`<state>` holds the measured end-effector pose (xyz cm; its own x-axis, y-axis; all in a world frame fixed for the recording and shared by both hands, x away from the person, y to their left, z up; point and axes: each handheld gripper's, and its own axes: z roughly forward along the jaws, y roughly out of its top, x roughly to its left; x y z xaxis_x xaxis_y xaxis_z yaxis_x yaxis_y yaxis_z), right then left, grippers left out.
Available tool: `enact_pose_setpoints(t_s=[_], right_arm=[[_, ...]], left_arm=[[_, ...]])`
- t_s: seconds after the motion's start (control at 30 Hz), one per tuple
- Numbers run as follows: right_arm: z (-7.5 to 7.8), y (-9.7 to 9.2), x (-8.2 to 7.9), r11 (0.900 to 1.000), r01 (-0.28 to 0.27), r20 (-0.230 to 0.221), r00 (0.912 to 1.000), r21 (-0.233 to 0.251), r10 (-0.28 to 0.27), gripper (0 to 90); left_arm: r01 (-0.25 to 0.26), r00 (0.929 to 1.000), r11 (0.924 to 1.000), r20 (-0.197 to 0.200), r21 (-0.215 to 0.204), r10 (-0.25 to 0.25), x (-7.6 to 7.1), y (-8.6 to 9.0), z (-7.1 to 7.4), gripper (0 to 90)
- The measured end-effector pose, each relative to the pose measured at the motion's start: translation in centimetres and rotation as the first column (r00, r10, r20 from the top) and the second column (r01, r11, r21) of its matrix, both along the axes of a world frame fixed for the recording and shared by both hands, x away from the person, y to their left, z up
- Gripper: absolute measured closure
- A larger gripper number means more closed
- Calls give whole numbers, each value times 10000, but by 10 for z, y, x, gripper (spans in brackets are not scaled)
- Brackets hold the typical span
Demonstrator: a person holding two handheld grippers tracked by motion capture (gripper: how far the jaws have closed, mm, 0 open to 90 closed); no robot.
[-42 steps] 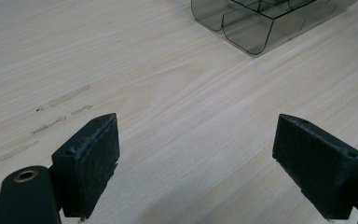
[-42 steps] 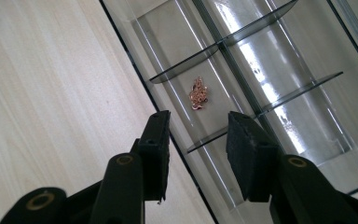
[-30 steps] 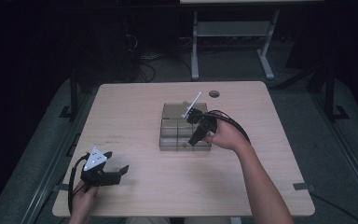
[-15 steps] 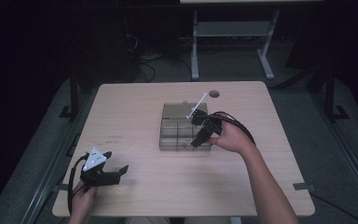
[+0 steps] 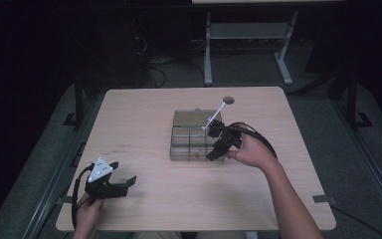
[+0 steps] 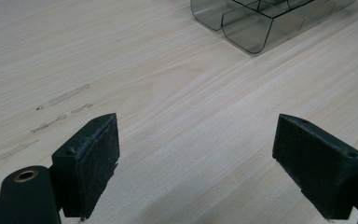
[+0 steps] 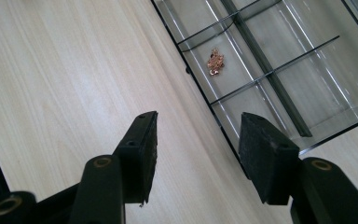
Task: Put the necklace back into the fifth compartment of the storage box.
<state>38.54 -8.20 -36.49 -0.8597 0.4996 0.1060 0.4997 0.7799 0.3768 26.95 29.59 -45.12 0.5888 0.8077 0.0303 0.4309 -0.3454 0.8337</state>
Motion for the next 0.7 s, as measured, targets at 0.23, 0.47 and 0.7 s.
enact_pose_setpoints(t_s=[0.23, 0.47, 0.7], right_arm=[[-3, -7, -6, 10000, 26, -33, 10000, 22, -26, 449], [-7, -13, -10, 10000, 58, -7, 10000, 16, -58, 428], [-8, -21, -14, 9998, 190, 67, 9998, 91, -191, 422]], left_arm=[[55, 10000, 10000, 26, 33, -55, 0, -1, 0, 143], [77, 10000, 10000, 22, 56, -78, 0, -1, 0, 143], [83, 10000, 10000, 26, 42, -83, 0, -2, 0, 143]])
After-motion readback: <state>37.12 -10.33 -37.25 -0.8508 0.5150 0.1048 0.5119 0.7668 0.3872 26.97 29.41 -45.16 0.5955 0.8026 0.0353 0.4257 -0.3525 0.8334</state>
